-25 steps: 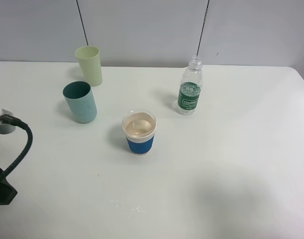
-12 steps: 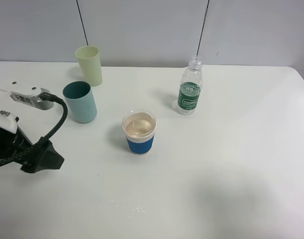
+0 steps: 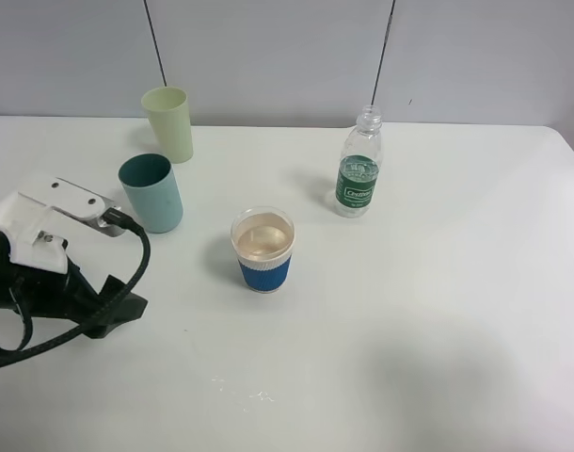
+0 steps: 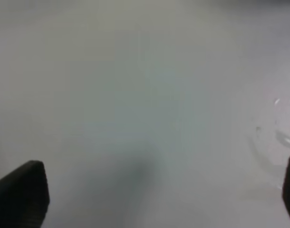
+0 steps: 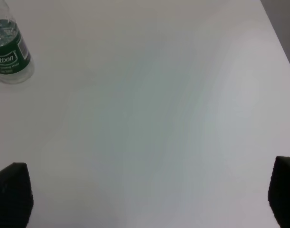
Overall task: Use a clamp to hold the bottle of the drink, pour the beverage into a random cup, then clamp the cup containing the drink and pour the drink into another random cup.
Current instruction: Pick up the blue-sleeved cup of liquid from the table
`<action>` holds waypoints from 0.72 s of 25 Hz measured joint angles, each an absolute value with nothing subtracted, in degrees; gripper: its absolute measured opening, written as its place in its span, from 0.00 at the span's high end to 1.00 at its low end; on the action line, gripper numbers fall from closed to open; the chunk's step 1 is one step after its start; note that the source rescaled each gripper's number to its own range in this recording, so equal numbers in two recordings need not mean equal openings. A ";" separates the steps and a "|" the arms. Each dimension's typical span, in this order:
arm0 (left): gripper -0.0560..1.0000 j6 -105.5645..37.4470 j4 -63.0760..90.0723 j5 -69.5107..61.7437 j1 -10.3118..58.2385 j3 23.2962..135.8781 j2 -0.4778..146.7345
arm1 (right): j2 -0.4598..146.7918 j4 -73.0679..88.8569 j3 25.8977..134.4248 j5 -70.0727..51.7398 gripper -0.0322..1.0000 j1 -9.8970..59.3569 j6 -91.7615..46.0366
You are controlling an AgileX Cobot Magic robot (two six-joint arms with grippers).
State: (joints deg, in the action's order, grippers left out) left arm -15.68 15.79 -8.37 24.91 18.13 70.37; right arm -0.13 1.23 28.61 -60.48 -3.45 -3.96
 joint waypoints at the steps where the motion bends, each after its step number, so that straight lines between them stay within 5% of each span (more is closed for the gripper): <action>1: 0.00 -15.37 15.67 -5.95 25.57 17.36 70.37 | -0.13 1.23 28.61 -60.48 0.00 -3.45 -3.96; 18: 0.00 -13.25 11.21 15.66 32.79 14.37 85.92 | -0.13 1.23 28.61 -60.48 0.00 -3.45 -3.96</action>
State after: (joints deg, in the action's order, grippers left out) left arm -13.25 11.21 15.66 32.79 14.37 85.92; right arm -0.13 1.23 28.61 -60.48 -3.45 -3.96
